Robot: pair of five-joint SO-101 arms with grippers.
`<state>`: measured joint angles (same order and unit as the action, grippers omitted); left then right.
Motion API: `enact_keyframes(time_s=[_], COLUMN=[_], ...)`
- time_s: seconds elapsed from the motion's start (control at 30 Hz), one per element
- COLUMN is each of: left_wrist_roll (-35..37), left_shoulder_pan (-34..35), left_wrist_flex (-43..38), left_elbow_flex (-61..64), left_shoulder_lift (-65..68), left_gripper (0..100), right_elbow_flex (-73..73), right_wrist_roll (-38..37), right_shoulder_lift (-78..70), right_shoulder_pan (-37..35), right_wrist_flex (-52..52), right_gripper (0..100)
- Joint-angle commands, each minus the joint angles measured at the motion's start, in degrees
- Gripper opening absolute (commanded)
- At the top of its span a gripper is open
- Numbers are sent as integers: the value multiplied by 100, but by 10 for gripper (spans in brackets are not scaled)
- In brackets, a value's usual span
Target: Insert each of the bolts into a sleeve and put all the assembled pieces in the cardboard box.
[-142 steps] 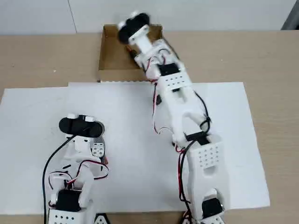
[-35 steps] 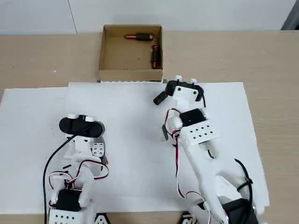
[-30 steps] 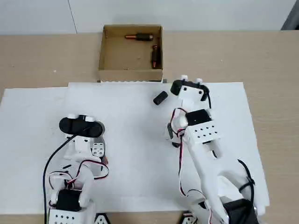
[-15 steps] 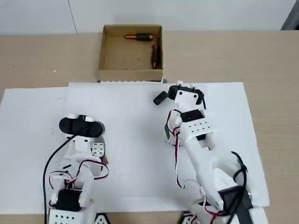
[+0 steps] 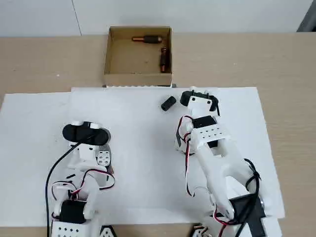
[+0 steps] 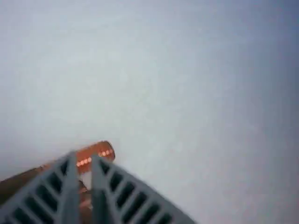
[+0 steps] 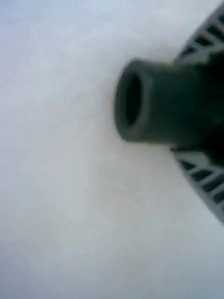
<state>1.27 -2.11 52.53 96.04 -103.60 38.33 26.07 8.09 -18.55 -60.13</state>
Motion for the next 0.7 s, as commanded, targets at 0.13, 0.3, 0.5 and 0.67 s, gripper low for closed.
enact_keyframes(time_s=[0.13,0.3,0.5,0.67], left_wrist_roll=[18,-9,-18,-18], left_shoulder_pan=[26,0,18,18], left_wrist_flex=[0,0,26,26], left_elbow_flex=[-31,-31,-31,-31], left_shoulder_lift=[-62,-62,-62,-62], left_gripper=[6,6,6,6], right_elbow_flex=[-1371,-2857,-4167,-4211], right_wrist_roll=[-26,-18,-18,-53], right_shoulder_lift=[13,22,22,673], right_shoulder_pan=[-40,-13,4,92], right_wrist_flex=[-1103,-2554,-3802,-3785], right_gripper=[2,2,2,2])
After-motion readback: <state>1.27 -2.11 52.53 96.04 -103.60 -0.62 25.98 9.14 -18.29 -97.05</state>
